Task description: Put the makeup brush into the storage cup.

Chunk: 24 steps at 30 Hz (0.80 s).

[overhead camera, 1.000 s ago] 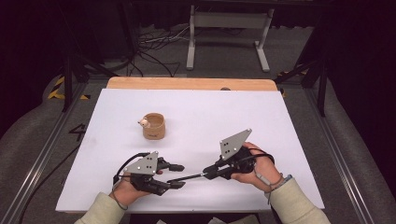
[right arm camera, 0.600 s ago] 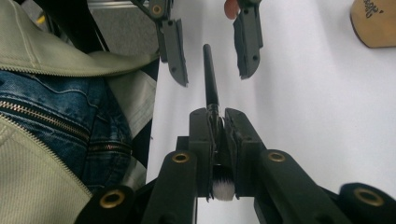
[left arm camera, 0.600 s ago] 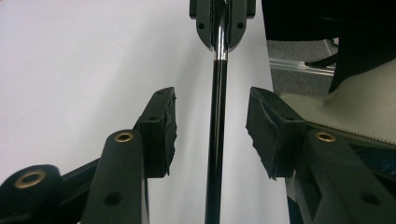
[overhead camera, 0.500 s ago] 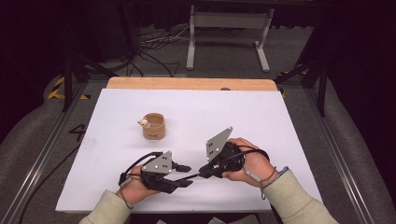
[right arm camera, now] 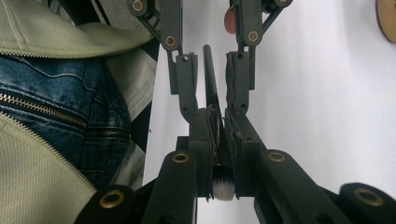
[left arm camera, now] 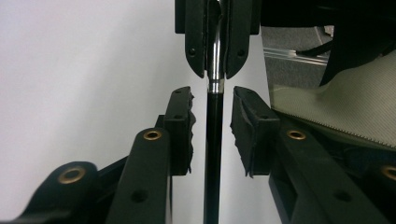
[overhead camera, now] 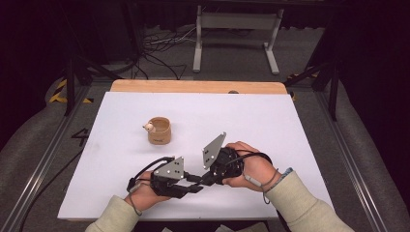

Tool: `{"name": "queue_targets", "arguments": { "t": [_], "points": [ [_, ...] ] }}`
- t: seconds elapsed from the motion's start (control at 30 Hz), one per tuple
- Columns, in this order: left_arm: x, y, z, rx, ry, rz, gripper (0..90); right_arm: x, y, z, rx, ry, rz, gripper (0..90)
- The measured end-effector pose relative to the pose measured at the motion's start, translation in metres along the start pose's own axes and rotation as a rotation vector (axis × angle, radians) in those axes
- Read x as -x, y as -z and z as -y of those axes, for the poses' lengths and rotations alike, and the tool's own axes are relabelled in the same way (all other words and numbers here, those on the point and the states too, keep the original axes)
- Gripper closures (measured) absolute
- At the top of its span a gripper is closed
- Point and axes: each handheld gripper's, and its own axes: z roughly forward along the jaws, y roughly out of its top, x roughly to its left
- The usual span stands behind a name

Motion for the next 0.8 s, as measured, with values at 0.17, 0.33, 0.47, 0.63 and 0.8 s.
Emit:
{"name": "queue_targets", "arguments": {
  "t": [0.17,0.33,0.47,0.63,0.8],
  "points": [
    [0.0001,-0.0014,0.0013,-0.028,-0.013,0.017,78.3,-0.0001,-0.0026,-0.0033,-0.015,0.009,-0.002,82.3],
    [-0.0001,-0.0027,0.0018,-0.043,-0.014,0.024,82.4,0.0000,-0.0045,-0.0035,-0.014,0.012,-0.013,82.3],
    [0.0000,-0.0027,0.0017,-0.050,-0.014,0.021,83.0,-0.0001,-0.0051,-0.0032,0.001,0.001,-0.019,82.3],
    [-0.0012,-0.0008,0.0026,-0.036,-0.015,0.023,83.5,0.0011,-0.0039,0.0002,0.039,0.001,-0.021,82.0],
    [-0.0012,0.0017,0.0027,-0.025,-0.017,0.021,83.5,0.0003,-0.0019,0.0028,0.086,0.001,-0.004,77.2]
  ]
}}
